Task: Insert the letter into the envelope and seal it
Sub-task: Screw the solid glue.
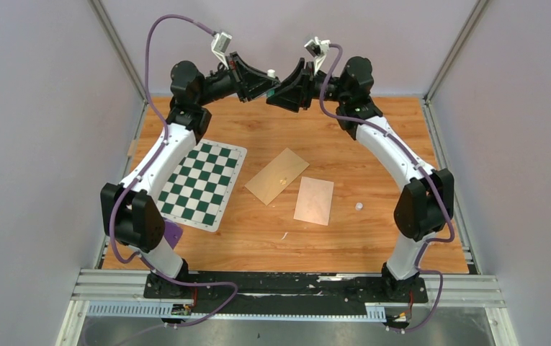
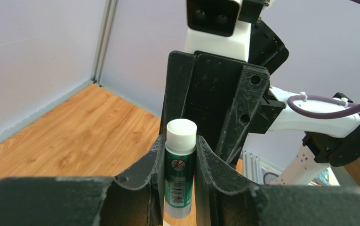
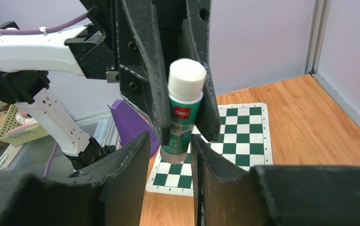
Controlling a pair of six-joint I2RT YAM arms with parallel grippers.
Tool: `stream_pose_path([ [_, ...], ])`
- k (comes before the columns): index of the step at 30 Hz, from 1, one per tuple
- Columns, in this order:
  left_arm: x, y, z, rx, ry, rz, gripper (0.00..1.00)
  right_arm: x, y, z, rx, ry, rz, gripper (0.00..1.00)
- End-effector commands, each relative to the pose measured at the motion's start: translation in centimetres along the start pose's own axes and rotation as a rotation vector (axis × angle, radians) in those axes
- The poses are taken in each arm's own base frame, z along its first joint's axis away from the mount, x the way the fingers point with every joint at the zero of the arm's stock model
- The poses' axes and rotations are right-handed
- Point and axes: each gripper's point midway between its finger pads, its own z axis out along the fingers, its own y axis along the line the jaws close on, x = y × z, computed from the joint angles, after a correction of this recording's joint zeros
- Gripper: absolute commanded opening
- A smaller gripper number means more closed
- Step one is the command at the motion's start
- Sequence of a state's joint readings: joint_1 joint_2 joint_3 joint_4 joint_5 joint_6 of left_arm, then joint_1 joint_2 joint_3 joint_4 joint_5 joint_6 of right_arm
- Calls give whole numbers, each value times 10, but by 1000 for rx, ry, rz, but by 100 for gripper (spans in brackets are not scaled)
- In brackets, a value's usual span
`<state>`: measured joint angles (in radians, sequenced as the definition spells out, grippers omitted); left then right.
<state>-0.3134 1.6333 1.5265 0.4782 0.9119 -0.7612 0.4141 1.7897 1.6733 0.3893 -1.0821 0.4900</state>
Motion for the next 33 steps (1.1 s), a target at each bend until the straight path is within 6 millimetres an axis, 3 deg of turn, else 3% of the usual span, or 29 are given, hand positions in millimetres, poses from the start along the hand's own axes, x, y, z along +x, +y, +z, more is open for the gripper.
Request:
stream_pose_path([
  [1, -26, -22, 1, 41, -52, 80, 0, -15, 3, 7, -16, -31, -36, 32],
  [5, -25, -20, 1, 36, -53, 79, 0, -13, 0, 7, -4, -31, -25, 23],
  [11, -26, -16, 3, 30, -58, 77, 0, -12, -3, 8, 11, -31, -11, 26],
  [14, -26, -15, 3, 27, -60, 74, 0, -11, -3, 8, 16, -34, -7, 37],
  [18, -25, -12, 4, 22, -63, 72, 0, -10, -3, 8, 12, -28, -2, 36],
  [23, -25, -10, 4, 19, -63, 68, 0, -9, -4, 8, 20, -30, 5, 23],
  [25, -24, -10, 4, 16, -63, 67, 0, -9, -7, 8, 29, -31, 10, 3],
  [26, -25, -10, 4, 15, -64, 69, 0, -8, -10, 8, 46, -34, 20, 0],
  [31, -23, -3, 3, -18, -67, 116, 0, -24, -45, 0, 315, -116, 68, 0],
  [33, -19, 3, 3, -53, -70, 155, 0, -35, -48, -2, 409, -153, 32, 0],
])
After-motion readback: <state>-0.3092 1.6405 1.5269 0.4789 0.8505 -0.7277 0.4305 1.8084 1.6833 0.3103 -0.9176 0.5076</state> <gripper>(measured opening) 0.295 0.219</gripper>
